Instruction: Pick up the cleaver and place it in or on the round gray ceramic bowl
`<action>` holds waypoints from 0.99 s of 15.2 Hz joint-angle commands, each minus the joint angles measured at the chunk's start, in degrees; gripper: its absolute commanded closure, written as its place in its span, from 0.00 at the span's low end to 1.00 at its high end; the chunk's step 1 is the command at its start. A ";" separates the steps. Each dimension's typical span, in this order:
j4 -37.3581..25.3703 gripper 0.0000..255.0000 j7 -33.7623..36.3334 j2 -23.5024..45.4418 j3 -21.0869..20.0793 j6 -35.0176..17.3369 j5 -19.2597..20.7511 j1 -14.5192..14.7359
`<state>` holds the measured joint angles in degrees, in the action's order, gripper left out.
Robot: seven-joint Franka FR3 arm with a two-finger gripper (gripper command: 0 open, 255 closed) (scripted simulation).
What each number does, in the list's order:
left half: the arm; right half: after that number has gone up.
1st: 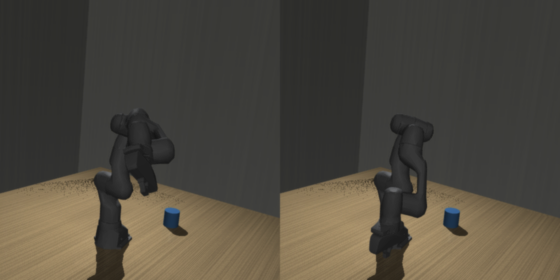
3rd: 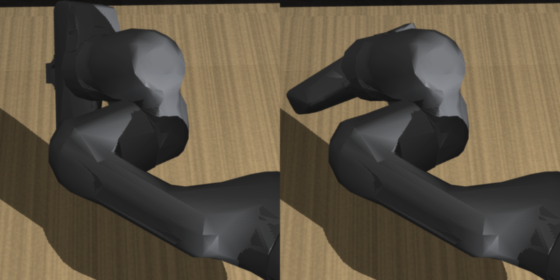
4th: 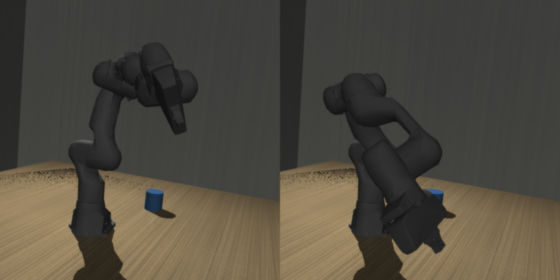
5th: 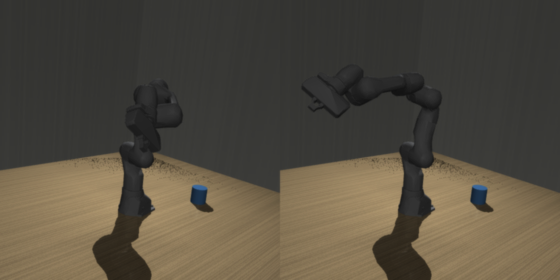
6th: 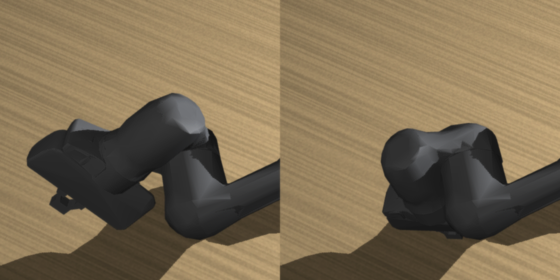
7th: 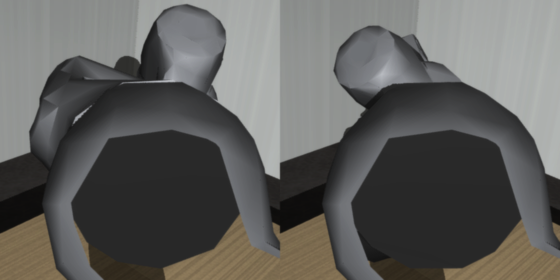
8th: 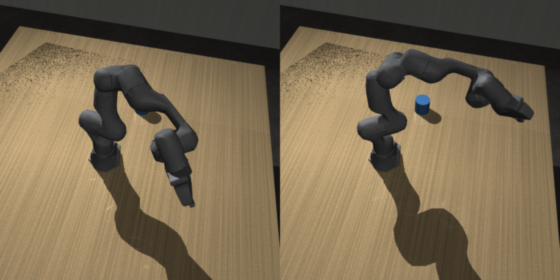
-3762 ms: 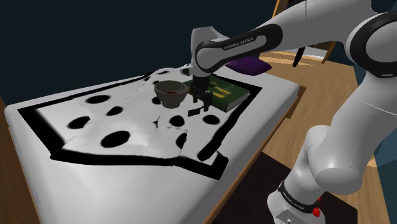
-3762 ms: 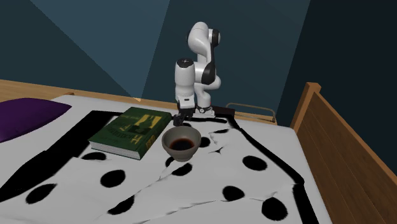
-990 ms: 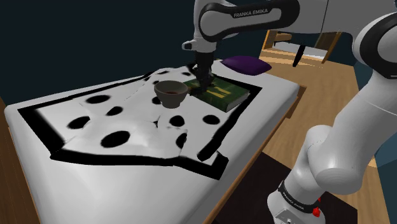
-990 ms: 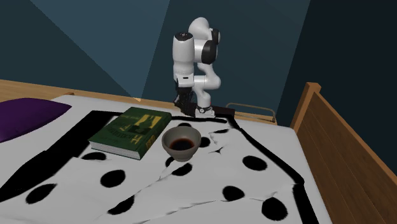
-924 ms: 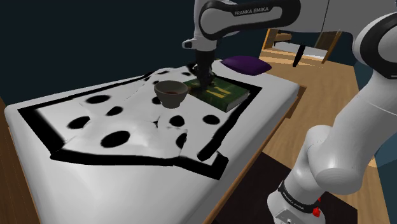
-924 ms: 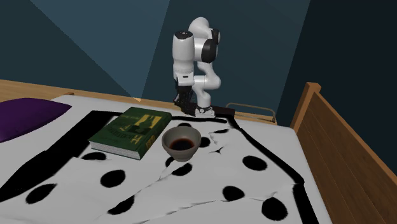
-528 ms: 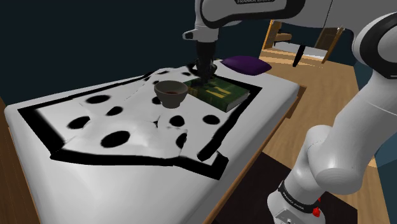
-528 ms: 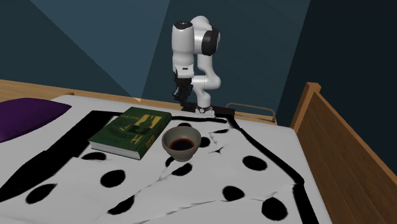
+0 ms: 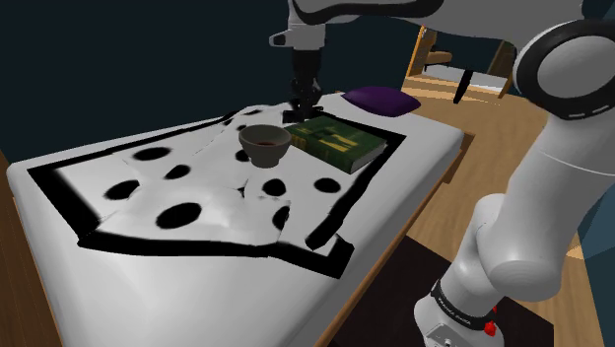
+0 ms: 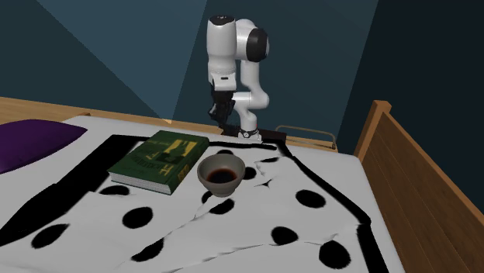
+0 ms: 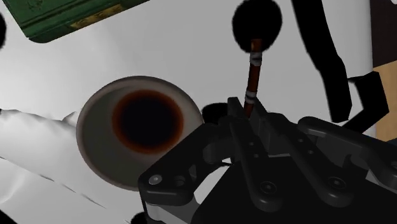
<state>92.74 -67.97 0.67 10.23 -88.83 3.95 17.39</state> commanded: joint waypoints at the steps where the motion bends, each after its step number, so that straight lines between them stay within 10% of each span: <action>1: -6.46 1.00 -0.35 5.26 0.11 1.26 -0.91 -0.13; 8: -44.30 1.00 -1.15 30.69 -0.15 13.90 -5.03 -2.67; 15: -31.62 1.00 -0.67 26.34 -0.22 5.58 -4.35 -1.70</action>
<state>59.78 -68.75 27.37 10.02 -82.23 -0.45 15.57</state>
